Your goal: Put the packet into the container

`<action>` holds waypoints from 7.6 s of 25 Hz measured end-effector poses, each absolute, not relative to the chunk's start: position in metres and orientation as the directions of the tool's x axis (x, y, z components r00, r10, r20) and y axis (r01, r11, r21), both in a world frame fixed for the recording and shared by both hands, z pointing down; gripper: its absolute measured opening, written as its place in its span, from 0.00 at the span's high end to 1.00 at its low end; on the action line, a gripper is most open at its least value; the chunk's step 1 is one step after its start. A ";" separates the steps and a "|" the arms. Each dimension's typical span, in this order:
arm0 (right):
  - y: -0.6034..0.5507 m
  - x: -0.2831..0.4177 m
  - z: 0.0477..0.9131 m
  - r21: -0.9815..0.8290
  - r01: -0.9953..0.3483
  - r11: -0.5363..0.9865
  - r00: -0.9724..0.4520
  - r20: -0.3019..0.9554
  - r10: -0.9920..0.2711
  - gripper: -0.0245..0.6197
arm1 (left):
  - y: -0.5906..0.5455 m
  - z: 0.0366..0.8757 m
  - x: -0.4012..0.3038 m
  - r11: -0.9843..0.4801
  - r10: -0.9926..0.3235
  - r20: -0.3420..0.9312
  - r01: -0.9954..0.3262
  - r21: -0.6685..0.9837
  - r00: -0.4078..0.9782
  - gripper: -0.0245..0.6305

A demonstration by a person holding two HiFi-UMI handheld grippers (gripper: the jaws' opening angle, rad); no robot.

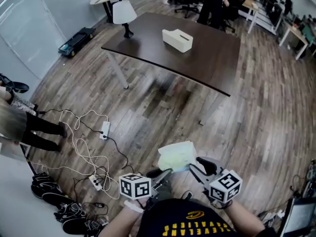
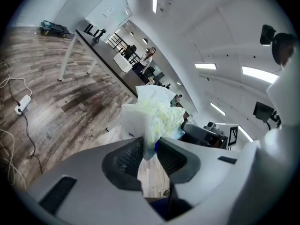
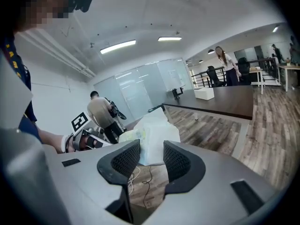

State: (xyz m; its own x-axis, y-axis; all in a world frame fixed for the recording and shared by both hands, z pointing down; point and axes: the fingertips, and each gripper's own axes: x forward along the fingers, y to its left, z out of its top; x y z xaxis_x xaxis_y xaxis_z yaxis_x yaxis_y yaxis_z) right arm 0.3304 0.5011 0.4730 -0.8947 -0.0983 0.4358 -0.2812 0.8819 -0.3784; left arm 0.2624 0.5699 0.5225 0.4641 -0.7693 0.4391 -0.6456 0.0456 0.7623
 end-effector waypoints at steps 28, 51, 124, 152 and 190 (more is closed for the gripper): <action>0.394 0.190 0.471 -0.663 -0.280 0.694 -0.940 0.335 -0.060 0.81 | 0.461 0.469 0.093 -0.144 -0.849 0.306 -0.746 0.651 0.430 0.80; 0.185 0.167 0.479 -0.728 -0.236 0.644 -0.945 0.325 0.021 0.81 | 0.252 0.467 0.070 -0.057 -0.854 0.360 -0.756 0.652 0.375 0.80; -0.185 -0.043 0.499 -0.773 -0.445 0.451 -0.892 0.336 -0.303 0.81 | -0.170 0.470 -0.158 -0.330 -0.629 0.410 -0.704 0.629 0.661 0.80; -0.230 -0.050 0.559 -0.772 -0.591 0.235 -0.777 0.466 -0.423 0.81 | -0.248 0.533 -0.162 -0.409 -0.352 0.521 -0.629 0.661 0.777 0.80; -0.237 -0.061 0.601 -0.521 -0.768 0.373 -0.602 0.785 -0.144 0.78 | -0.261 0.600 -0.163 -0.390 -0.145 0.788 -0.766 0.510 0.599 0.80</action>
